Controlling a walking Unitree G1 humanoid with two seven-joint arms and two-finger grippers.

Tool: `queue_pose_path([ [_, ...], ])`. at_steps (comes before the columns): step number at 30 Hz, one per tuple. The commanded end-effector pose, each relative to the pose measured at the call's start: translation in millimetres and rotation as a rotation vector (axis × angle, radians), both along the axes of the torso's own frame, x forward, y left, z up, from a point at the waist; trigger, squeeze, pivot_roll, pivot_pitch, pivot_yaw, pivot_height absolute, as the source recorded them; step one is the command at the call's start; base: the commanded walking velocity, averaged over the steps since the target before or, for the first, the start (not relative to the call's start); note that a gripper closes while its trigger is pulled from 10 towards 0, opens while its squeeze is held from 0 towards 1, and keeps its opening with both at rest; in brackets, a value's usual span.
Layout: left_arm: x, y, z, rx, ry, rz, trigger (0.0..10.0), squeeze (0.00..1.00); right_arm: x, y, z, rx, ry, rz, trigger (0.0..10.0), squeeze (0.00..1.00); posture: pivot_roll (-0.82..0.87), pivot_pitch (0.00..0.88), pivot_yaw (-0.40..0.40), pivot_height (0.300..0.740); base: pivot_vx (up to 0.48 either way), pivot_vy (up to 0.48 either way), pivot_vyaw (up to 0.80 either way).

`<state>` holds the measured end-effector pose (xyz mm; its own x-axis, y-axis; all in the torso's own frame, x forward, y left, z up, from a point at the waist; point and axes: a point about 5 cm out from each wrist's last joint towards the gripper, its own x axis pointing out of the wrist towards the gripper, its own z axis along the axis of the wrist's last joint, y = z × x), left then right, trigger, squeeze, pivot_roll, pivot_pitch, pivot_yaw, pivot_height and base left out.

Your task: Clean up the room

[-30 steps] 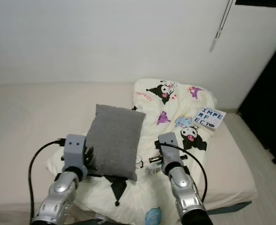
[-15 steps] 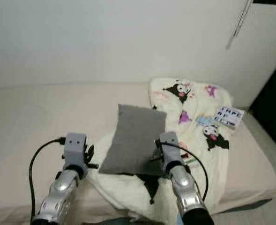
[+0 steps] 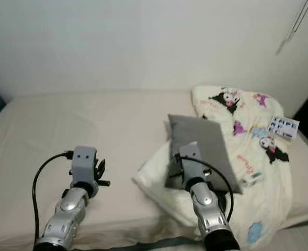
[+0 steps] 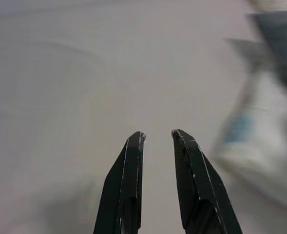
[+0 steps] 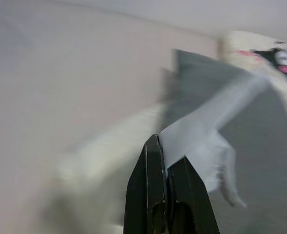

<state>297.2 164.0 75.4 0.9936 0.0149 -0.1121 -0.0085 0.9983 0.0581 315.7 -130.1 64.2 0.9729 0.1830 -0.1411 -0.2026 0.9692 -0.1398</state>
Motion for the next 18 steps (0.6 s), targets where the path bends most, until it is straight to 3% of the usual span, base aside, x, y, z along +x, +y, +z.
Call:
queue_pose_path([
  [1, -1.2, -3.5, 0.5, 0.005, -0.003, -0.017, 10.0, 0.0, -1.2, -2.7, -2.2, 0.007, 0.008, -0.009, 10.0, 0.0, 0.08, 0.094, -0.069, 0.74, 0.0, -0.48, 0.0],
  [10, -0.8, -2.7, 1.3, 0.002, -0.005, -0.009, 10.0, 0.0, -0.8, -0.8, -2.5, 0.01, 0.008, -0.008, 10.0, 0.0, 0.09, 0.092, -0.068, 0.74, 0.0, -0.48, 0.0],
  [18, -2.6, -2.8, 1.4, -0.016, -0.012, -0.01, 10.0, 0.0, -1.9, -1.1, -3.8, 0.012, 0.01, -0.009, 10.0, 0.0, 0.09, 0.091, -0.067, 0.74, 0.0, 0.0, 0.0],
])
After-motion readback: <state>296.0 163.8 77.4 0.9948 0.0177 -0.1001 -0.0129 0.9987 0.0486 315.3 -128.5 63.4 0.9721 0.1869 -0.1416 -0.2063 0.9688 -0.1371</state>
